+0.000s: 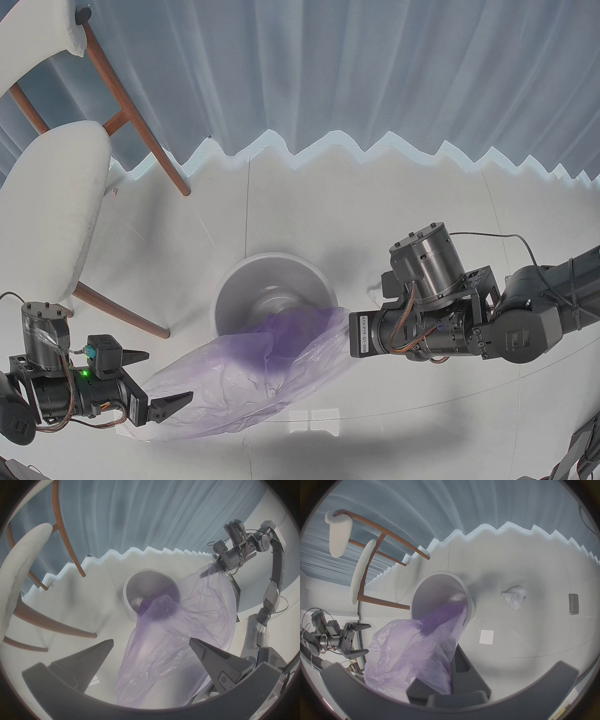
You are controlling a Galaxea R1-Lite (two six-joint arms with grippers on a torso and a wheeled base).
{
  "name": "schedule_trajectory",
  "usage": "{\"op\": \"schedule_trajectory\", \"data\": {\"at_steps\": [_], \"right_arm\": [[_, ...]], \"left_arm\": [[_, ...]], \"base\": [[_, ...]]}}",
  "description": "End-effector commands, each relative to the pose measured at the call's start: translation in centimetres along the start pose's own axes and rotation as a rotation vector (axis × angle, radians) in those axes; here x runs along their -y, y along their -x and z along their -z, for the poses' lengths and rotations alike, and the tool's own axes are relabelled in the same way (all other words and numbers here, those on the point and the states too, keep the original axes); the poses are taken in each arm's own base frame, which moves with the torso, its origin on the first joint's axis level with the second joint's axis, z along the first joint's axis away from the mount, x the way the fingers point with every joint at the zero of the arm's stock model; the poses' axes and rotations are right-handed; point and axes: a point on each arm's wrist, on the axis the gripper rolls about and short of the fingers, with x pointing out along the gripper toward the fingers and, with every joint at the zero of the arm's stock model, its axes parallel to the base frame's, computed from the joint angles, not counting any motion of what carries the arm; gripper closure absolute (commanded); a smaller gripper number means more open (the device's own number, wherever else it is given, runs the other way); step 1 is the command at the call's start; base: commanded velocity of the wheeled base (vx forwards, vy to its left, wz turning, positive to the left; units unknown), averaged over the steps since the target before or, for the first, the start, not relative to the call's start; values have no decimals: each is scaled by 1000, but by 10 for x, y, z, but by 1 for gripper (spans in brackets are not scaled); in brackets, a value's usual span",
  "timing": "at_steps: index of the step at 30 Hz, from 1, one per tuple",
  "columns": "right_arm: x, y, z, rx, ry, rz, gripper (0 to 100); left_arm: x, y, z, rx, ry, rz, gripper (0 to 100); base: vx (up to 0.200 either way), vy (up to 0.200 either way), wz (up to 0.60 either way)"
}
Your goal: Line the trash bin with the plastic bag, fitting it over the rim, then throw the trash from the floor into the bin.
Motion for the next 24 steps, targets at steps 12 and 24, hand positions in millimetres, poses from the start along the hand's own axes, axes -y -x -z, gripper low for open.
{"op": "schedule_trajectory", "data": {"at_steps": [12,24], "right_arm": [[6,0,-11,69,-23,-8,100],[5,16,-15,101,-28,-25,100]], "left_arm": [[-9,-18,19,-124,-82,26,0],[-25,-39,6,-150,-61,-49,0]], "base": [[0,0,0],[0,0,0]]}}
